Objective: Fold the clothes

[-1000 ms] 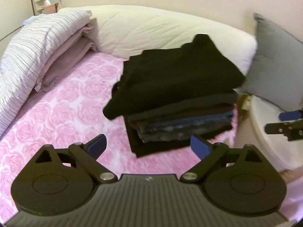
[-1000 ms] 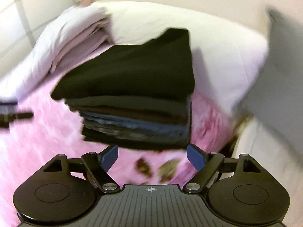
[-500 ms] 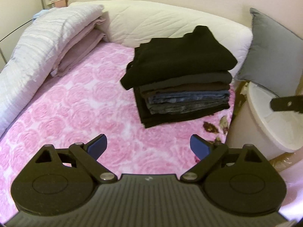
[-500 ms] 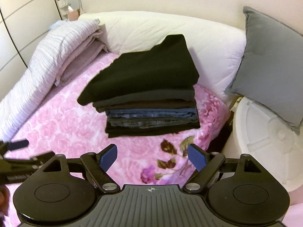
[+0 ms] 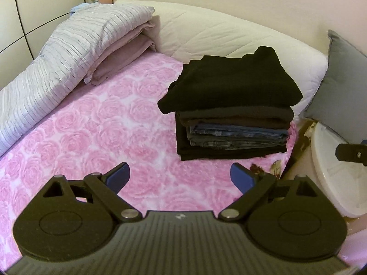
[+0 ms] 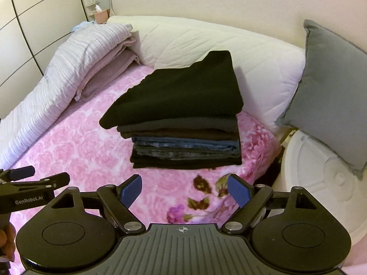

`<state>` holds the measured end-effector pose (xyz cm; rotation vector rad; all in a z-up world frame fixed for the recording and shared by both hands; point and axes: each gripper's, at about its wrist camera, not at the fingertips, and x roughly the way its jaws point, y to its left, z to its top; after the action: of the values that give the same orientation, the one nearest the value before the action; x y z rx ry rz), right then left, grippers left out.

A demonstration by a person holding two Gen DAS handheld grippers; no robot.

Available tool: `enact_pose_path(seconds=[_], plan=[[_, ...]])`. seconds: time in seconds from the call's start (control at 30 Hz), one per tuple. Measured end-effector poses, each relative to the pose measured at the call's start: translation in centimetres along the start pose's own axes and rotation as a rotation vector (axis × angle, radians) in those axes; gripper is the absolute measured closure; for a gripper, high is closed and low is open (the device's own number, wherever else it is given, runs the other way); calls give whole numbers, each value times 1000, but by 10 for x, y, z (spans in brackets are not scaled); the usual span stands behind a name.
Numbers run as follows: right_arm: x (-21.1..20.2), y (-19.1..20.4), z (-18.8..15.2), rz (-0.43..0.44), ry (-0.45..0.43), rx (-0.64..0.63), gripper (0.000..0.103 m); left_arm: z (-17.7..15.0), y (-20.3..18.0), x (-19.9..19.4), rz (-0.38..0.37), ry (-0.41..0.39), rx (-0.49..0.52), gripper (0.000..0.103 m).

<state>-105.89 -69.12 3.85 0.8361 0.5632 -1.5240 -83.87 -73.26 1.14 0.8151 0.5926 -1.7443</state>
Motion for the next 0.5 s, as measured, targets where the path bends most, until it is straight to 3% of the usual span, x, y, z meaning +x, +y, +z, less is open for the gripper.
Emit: enact_pose_path(seconds=[0.23,0.5], plan=[[-5,-3,1,-25,-24,-59,18,3,-16,-5,-23,9,-15,10],[-5,-4,-1,-14,-44,-68,18,6,-30,-9,2,-9,-1,10]])
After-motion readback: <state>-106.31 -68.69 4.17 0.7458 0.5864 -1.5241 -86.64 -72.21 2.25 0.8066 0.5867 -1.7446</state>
